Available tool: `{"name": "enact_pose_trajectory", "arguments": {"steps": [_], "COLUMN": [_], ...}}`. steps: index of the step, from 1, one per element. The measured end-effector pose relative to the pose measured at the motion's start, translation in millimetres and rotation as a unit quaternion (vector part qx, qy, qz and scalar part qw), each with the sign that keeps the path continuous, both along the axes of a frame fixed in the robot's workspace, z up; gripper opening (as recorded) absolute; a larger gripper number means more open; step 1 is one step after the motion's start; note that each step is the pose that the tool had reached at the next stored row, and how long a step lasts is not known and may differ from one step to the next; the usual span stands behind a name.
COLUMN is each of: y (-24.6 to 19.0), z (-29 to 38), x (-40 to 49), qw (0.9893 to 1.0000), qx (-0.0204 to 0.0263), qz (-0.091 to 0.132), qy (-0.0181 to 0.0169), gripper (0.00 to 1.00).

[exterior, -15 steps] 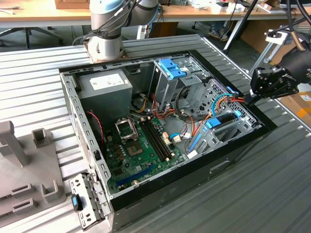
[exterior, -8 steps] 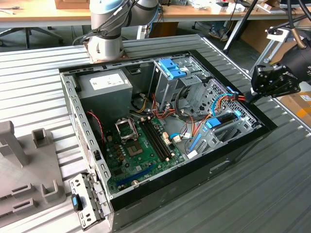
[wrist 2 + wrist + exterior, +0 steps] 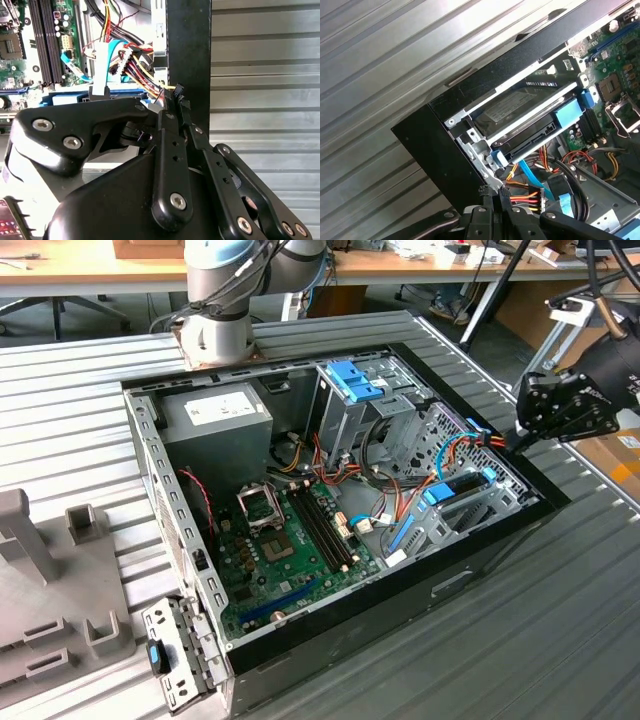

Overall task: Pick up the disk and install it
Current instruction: 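Insert the first disk wire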

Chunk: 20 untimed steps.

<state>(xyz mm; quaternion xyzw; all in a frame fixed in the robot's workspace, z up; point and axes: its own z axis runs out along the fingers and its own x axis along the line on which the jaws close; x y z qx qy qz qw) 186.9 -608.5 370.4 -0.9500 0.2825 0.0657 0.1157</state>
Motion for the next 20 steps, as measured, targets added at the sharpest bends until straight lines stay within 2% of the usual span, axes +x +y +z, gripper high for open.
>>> {"name": "enact_pose_trajectory", "arguments": {"steps": [2,6,8,10,12,16,19,20], "y": [0.0,0.0,-0.1,-0.1,0.0,0.0,0.0,0.0], "z": [-0.1,-0.2,-0.3,-0.3,-0.4,-0.5,-0.6,-0.6], "x": [-2.5,-18.3,-21.4,-22.2,-22.5,-22.5,-22.5,-22.5], "qw": [1.0000,1.0000,1.0000,0.9999,0.9994,0.9965,0.9945,0.9933], "qx": [0.0001,0.0000,0.0001,0.0000,0.0000,0.0001,0.0000,-0.0001], "qz": [0.000,0.000,-0.004,-0.015,-0.035,-0.084,-0.105,-0.115], "qy": [0.0000,-0.0001,0.0000,0.0000,-0.0001,-0.0001,-0.0001,0.0000], "gripper": [0.17,0.17,0.17,0.17,0.17,0.17,0.17,0.17]}}
